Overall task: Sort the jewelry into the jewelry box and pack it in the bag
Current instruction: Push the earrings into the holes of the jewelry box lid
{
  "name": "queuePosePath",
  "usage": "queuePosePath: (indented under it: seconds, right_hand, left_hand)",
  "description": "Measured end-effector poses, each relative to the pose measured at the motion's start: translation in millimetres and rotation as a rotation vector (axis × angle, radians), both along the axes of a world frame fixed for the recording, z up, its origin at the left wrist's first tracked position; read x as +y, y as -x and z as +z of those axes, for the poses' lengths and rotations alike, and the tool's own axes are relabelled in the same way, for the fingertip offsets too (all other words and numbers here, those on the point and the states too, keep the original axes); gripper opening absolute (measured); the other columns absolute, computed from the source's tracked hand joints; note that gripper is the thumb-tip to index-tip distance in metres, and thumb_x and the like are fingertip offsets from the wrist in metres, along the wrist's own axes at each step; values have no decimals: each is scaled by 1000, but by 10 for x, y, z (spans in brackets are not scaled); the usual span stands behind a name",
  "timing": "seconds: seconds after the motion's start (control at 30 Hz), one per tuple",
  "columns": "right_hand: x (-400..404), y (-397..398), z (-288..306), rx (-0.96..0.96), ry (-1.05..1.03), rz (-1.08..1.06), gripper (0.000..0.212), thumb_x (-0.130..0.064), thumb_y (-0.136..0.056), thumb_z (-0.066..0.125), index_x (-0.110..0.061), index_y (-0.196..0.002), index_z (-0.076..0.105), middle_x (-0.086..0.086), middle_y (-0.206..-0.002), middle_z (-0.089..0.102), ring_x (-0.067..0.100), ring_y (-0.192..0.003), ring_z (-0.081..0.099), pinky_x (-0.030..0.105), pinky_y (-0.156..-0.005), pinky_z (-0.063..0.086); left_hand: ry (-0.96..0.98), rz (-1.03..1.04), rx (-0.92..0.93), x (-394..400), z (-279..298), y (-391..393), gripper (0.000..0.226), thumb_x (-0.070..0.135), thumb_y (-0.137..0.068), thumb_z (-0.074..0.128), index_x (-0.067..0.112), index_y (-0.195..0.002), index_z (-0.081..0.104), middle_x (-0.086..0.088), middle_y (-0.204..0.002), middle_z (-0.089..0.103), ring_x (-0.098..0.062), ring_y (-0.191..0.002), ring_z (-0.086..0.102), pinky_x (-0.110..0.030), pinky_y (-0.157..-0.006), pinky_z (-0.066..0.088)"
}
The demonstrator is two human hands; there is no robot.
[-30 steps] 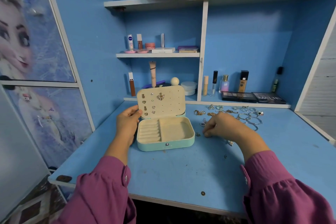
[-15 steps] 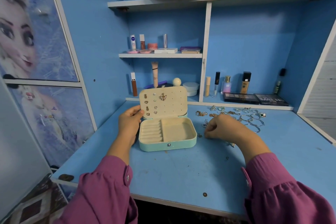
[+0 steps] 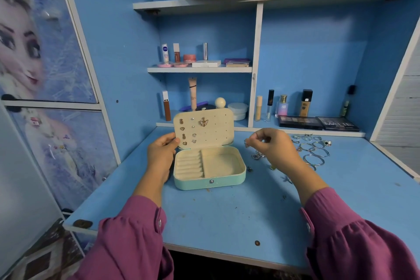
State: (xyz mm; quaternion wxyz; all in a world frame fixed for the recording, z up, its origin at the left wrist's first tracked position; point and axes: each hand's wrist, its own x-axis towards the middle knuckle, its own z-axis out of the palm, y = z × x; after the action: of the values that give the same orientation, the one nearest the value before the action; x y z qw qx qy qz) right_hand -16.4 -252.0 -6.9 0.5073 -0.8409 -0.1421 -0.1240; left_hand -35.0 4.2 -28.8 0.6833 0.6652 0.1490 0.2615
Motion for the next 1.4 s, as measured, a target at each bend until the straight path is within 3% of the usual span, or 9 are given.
queuePosePath:
  seconds: [0.1, 0.27, 0.4, 0.63, 0.73, 0.97, 1.07, 1.13, 1.4]
  right_hand:
    - [168, -15, 14, 8, -113, 2, 14, -18, -88, 64, -12, -76, 68, -6, -71, 65, 1, -38, 39, 11, -38, 30]
    - [450, -95, 117, -41, -129, -11, 15, -22, -90, 63, -18, -75, 66, -16, -49, 56, -3, -38, 43, 10, -41, 30]
    - [642, -180, 140, -62, -145, -10, 14, -23, -88, 65, -19, -75, 69, -8, -72, 66, 4, -57, 49, 27, -57, 43]
    - [818, -289, 76, -121, -93, -77, 12, -24, -87, 64, -16, -83, 73, -3, -87, 64, 13, -80, 57, 29, -71, 46]
    - [844, -285, 78, -168, -81, -109, 11, -21, -88, 64, -16, -84, 73, -12, -84, 53, 13, -85, 54, 28, -76, 46]
    - [899, -307, 60, -206, -81, -134, 14, -26, -89, 62, -15, -91, 72, -9, -90, 52, 16, -94, 53, 36, -88, 47]
    - [910, -310, 56, -226, -67, -140, 14, -25, -89, 63, -15, -93, 72, -8, -91, 53, 16, -95, 52, 39, -89, 47]
    - [912, -308, 51, -241, -50, -133, 14, -26, -89, 63, -17, -93, 73, -11, -88, 52, 16, -96, 52, 39, -88, 47]
    - [935, -274, 82, -176, -132, -190, 6, -29, -87, 65, -23, -88, 63, -12, -81, 59, 6, -77, 55, 36, -76, 51]
  left_hand:
    - [14, -7, -3, 6, -6, -4, 26, 4, -91, 59, 9, -115, 65, -5, -104, 67, -6, -66, 52, -27, -71, 48]
    - [25, -22, -10, 6, -6, -1, 24, 4, -91, 58, 9, -114, 65, -3, -102, 66, -4, -64, 50, -22, -65, 45]
    - [20, -23, -13, 4, -9, 14, 23, 3, -91, 57, 9, -112, 66, -3, -100, 66, -4, -63, 50, -21, -62, 44]
    - [18, -28, -19, -6, 5, 24, 26, 3, -92, 56, 5, -117, 64, -4, -102, 66, -1, -64, 50, -16, -60, 44]
    - [23, -29, -27, -13, 12, 23, 27, 1, -92, 56, 4, -118, 63, -6, -105, 66, -1, -61, 50, -12, -59, 46]
    - [32, -26, -15, -25, 30, 47, 28, 1, -92, 56, 4, -119, 63, -9, -112, 67, -2, -64, 52, -19, -70, 46]
    - [30, -27, -8, -30, 43, 65, 29, 2, -92, 56, 4, -120, 63, -8, -111, 67, -7, -88, 61, -15, -66, 46]
    - [32, -31, -7, -31, 45, 68, 28, 2, -92, 56, 5, -119, 63, -5, -107, 67, -10, -100, 53, -14, -65, 47]
    - [27, -30, 2, -33, 44, 68, 27, 2, -92, 56, 7, -117, 64, -1, -100, 67, -13, -103, 52, -12, -62, 47]
